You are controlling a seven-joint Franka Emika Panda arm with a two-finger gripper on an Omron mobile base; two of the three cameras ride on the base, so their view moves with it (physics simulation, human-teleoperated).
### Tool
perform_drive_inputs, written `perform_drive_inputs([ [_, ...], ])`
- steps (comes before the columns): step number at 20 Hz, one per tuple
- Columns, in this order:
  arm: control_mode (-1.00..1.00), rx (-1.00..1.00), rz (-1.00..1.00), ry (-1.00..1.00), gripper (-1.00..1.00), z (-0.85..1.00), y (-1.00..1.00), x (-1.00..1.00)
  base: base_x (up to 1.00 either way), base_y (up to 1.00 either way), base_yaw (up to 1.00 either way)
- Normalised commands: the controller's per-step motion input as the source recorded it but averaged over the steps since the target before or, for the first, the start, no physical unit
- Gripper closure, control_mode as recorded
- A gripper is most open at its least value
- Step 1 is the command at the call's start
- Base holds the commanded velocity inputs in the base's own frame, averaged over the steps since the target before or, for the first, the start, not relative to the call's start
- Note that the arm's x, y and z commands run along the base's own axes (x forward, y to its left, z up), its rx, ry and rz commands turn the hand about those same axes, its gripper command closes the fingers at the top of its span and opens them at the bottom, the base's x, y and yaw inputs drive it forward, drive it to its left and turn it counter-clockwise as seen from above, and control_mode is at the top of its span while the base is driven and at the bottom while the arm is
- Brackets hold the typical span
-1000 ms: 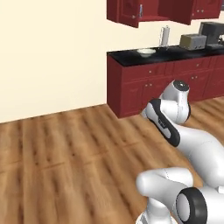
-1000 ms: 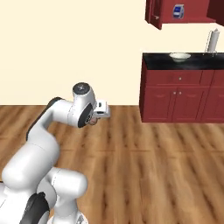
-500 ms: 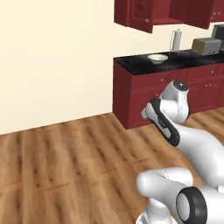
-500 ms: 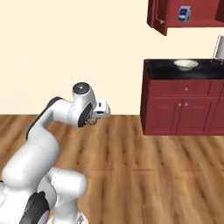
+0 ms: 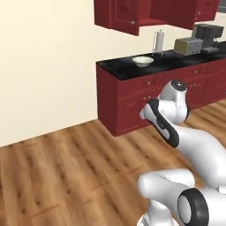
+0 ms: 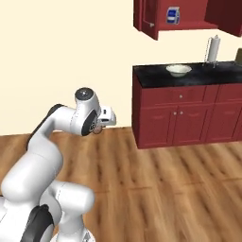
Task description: Pick the egg and butter from the fridge and place them by the bowl for mixing.
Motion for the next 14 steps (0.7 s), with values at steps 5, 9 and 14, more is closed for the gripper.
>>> perform_drive_inputs([
  [5,1.00,0.00,0.00,0.00,1.00,0.00,0.00,0.00,0.74,-0.11,-0.07],
  [9,1.00,0.00,0.00,0.00,1.00,0.00,0.00,0.00,0.87,-0.17,0.00],
  [14,1.00,0.00,0.00,0.00,1.00,0.00,0.00,0.00,0.87,-0.27,0.01],
])
